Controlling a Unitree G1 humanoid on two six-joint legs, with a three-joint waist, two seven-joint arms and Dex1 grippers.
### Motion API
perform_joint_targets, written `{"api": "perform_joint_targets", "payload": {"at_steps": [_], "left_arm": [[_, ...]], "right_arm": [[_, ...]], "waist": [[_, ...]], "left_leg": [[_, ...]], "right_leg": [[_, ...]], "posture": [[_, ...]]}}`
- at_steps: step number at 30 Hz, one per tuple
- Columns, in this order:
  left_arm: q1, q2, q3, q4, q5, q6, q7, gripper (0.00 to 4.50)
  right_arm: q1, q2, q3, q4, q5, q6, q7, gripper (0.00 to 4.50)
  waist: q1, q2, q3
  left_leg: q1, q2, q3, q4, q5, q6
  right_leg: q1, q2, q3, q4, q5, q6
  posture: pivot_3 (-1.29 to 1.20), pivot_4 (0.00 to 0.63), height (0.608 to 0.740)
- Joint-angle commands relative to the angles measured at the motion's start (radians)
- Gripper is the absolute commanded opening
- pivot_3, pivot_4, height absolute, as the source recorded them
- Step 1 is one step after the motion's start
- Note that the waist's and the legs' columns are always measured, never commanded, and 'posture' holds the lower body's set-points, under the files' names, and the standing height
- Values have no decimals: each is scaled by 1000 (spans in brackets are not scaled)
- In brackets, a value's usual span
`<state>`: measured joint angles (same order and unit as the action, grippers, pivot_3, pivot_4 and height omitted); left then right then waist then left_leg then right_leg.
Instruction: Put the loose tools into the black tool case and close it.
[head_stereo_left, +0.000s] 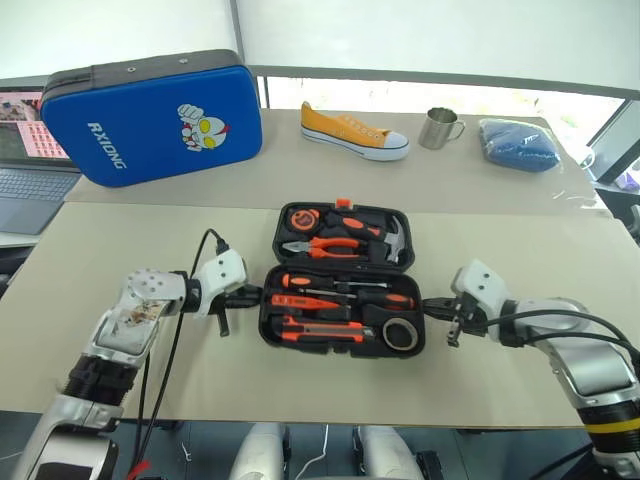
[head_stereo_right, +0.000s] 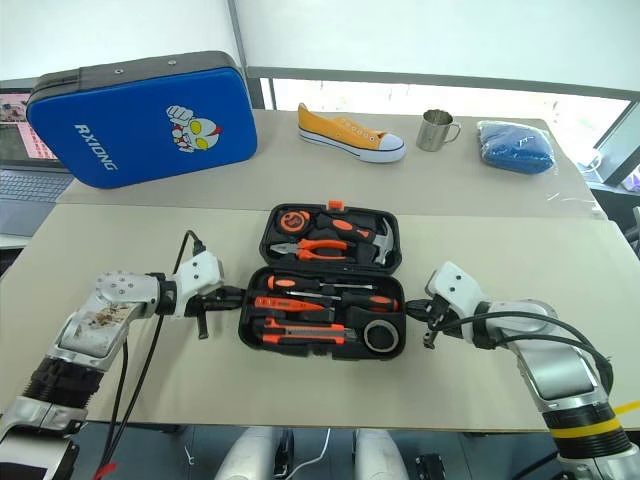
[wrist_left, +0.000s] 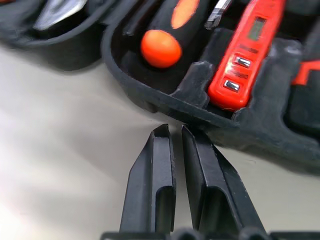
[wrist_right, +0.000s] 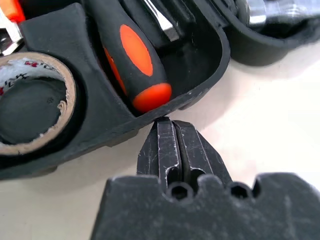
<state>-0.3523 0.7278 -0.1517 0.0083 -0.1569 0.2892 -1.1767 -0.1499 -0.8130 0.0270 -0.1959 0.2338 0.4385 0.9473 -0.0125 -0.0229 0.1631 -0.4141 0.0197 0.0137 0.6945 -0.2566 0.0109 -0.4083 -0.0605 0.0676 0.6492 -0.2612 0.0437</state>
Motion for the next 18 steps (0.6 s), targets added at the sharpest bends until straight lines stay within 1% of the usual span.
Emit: {"api": "perform_joint_targets", "payload": {"at_steps": [1,3,10,14,18], "left_arm": [[68,29,-39,-170,-64,6,-89,469],[109,56,-45,-178,-29,-33,-90,469],[155,91,-15,-140,15,-75,-48,469],[202,162,14,-95,40,-127,-59,469],[221,219,51,-42,53,-159,-41,469]], "right_arm": [[43,-6,9,-130,42,-71,67,0],[81,-20,-2,-163,51,-73,77,0],[197,-40,-30,-273,60,-56,85,0],[258,-48,-47,-306,39,-42,55,0],[292,-66,-99,-304,49,-26,50,0]], "waist": [[0,0,0],[-1,0,0],[-1,0,0],[-6,0,-1],[-11,0,-1]], "left_leg": [[0,0,0,0,0,0],[0,0,0,0,0,0],[6,1,1,-1,0,0],[7,2,1,-2,0,0],[9,3,2,-2,0,0]], "right_leg": [[0,0,0,0,0,0],[0,0,0,0,0,0],[5,1,0,0,0,0],[5,1,1,0,0,0],[6,2,1,0,-1,-1]], "posture": [[0,150,740],[0,150,740],[0,150,740],[0,150,740],[0,150,740]]}}
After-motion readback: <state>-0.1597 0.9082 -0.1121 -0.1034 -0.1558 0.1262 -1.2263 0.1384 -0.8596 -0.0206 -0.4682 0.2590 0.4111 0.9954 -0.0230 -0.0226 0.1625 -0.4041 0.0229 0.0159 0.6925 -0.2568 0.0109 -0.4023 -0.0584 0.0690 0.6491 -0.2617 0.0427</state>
